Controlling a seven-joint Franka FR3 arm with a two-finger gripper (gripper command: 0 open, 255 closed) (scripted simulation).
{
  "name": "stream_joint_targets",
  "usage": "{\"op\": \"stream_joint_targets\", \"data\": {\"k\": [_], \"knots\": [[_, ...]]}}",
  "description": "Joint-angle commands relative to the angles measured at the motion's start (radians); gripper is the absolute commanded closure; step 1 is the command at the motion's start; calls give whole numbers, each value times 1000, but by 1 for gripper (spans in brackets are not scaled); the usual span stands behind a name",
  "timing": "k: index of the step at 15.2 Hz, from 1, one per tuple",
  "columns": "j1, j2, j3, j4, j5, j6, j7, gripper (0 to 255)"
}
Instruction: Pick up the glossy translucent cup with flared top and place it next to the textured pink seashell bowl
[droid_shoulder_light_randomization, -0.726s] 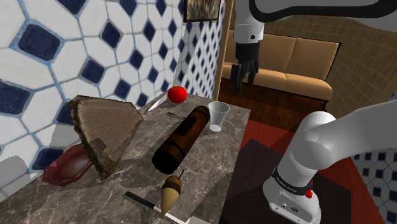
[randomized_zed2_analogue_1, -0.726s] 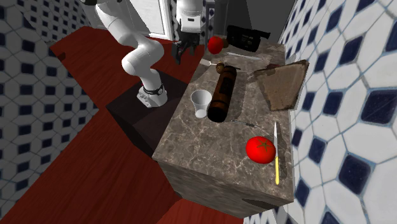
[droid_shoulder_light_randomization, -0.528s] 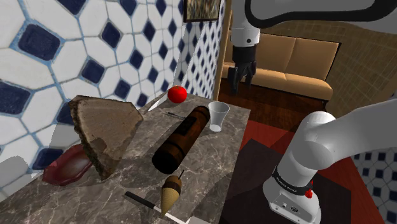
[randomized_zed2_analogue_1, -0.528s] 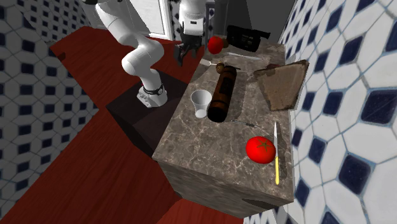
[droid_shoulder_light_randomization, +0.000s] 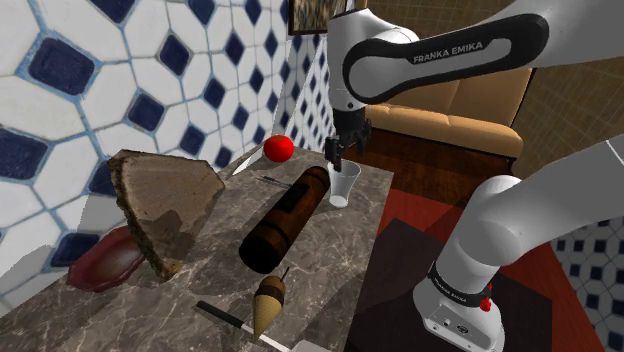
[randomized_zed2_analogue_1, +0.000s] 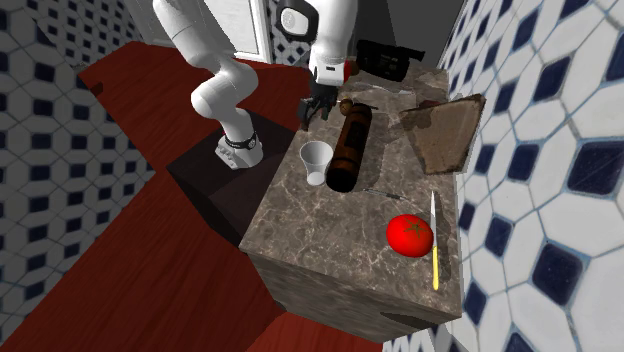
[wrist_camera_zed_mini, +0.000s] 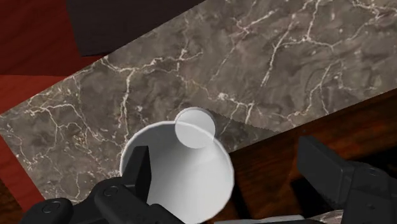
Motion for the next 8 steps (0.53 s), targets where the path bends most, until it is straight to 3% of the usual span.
{"op": "stream_joint_targets", "data": {"k": [1,4,8], "knots": [[-15,67,30,-5,-30,86,47,0],[-41,164,72,-3,-87,192,123,0],[-47,181,69,-43,-97,250,129,0]]}}
